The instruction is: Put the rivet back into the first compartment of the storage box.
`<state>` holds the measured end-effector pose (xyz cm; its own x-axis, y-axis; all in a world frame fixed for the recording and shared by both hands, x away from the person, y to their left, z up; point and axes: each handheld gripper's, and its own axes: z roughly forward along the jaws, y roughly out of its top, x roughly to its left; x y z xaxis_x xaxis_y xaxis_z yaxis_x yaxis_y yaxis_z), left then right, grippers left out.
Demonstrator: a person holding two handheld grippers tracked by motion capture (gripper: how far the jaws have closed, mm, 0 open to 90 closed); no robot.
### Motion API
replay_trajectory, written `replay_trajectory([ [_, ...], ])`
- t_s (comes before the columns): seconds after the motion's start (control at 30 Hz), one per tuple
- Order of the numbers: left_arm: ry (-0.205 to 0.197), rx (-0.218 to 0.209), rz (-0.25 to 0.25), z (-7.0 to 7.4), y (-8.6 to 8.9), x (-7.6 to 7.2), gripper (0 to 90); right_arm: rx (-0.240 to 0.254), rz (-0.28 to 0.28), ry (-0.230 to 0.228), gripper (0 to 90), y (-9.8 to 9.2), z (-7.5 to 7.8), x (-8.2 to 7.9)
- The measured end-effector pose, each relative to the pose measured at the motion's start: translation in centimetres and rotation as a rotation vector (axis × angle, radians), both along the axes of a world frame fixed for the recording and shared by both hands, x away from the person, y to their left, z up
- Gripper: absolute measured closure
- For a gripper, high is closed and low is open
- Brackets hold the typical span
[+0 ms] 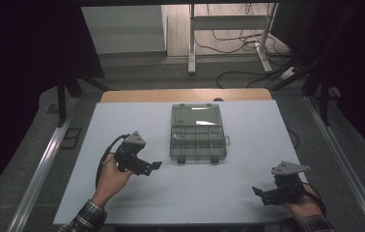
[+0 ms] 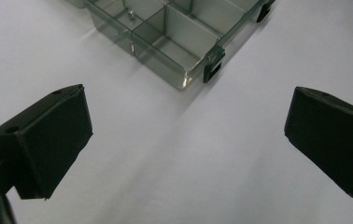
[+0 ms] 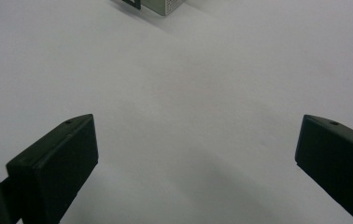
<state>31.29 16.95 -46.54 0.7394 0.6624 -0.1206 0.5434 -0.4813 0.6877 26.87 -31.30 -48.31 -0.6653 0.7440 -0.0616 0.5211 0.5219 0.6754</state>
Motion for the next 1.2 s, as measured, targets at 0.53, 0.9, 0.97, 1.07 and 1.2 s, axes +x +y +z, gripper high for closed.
replay_trajectory([
  [0.53, -0.016, 0.01, 0.026, -0.4, 1.6, -2.5, 0.5, 0.002, -0.001, -0.002, 0.0, 0.0, 0.0, 0.0],
  [0.9, -0.021, 0.013, 0.043, -0.5, 2.5, -3.6, 0.6, 0.01, -0.009, -0.004, 0.0, 0.0, 0.1, 0.0],
  [0.97, -0.021, 0.01, 0.05, -0.6, 2.7, -3.9, 0.5, 0.01, -0.008, -0.006, 0.0, -0.1, 0.1, 0.0],
  [1.07, -0.023, 0.005, 0.057, -0.6, 3.1, -4.2, 0.5, 0.012, -0.012, -0.005, 0.0, -0.1, 0.1, 0.0],
  [1.2, -0.028, -0.003, 0.068, -0.7, 3.7, -4.8, 0.4, 0.01, -0.013, -0.007, 0.0, 0.0, 0.1, 0.0],
])
